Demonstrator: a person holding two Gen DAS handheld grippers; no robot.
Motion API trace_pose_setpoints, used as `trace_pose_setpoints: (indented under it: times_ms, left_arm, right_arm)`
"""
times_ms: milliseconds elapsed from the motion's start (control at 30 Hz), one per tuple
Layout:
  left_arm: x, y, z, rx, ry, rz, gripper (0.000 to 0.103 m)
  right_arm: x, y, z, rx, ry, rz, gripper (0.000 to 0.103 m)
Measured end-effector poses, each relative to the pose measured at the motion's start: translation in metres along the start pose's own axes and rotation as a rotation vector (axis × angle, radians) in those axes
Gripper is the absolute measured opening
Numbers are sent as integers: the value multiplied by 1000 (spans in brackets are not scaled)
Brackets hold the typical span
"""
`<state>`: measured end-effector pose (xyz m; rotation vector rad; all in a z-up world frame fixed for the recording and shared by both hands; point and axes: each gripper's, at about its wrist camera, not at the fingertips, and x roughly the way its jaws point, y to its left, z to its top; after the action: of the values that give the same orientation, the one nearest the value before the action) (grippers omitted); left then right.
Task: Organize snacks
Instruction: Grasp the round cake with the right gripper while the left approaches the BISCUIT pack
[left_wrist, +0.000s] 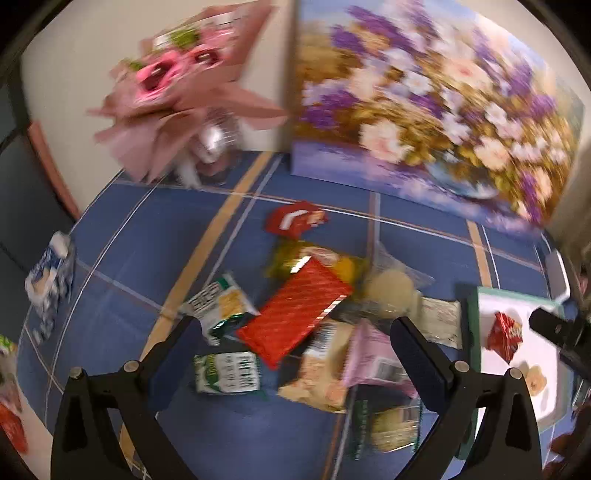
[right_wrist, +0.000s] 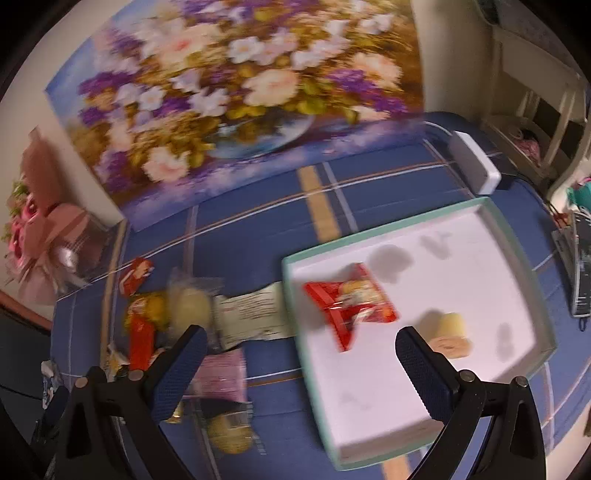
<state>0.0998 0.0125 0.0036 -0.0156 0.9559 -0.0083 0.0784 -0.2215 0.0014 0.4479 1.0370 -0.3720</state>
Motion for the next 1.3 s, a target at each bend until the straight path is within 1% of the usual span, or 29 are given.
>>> trace_pose_setpoints:
  times_ms: [100,300,433,533,600,700,800,867,900,967,1067,1200,1300]
  left_arm:
    - [-1,24,-2,-52,-1,10,102]
    - [-2,57,-6,-91,-8,68,102]
    - [2,82,-12,-140,19,73,102]
    - [10,96,-16,-191,58,73,102]
    - [15,102,-19,-221,84,62,102]
    - [24,103,-22,-241,122,60,102]
    - [38,95,-25,-225,170,58,102]
    - [52,87,-29,-205,223,57,102]
    - [55,86,-31,-203,235,54,102]
    - [68,81,-36,-206,274,35,102]
    - [79,80,-39,-224,307,20,102]
    - [94,81,-46,-243,351,20,102]
    - [103,81,-49,-247,366,31,102]
  right_arm:
    - [3,20,-11,-32,-10,19,103]
    - [6,54,-33,-99,-29,98,103]
    - [14,74,-47,-154,8,143,103]
    - [18,81,-54,-179,36,178,103]
    - [19,86,-62,-216,41,160,103]
    - [31,87,-68,-241,84,139,103]
    - [45,82,-74,-235,131,123,103]
    - [56,79,-80,-239,167,94,103]
    - [60,79,-82,-245,165,93,103]
    - [69,77,-87,-247,196,74,103]
    - [80,72,-94,-249,229,47,103]
    - [92,70,-102,-262,269,20,103]
    - [98,68,-108,-271,289,3,103]
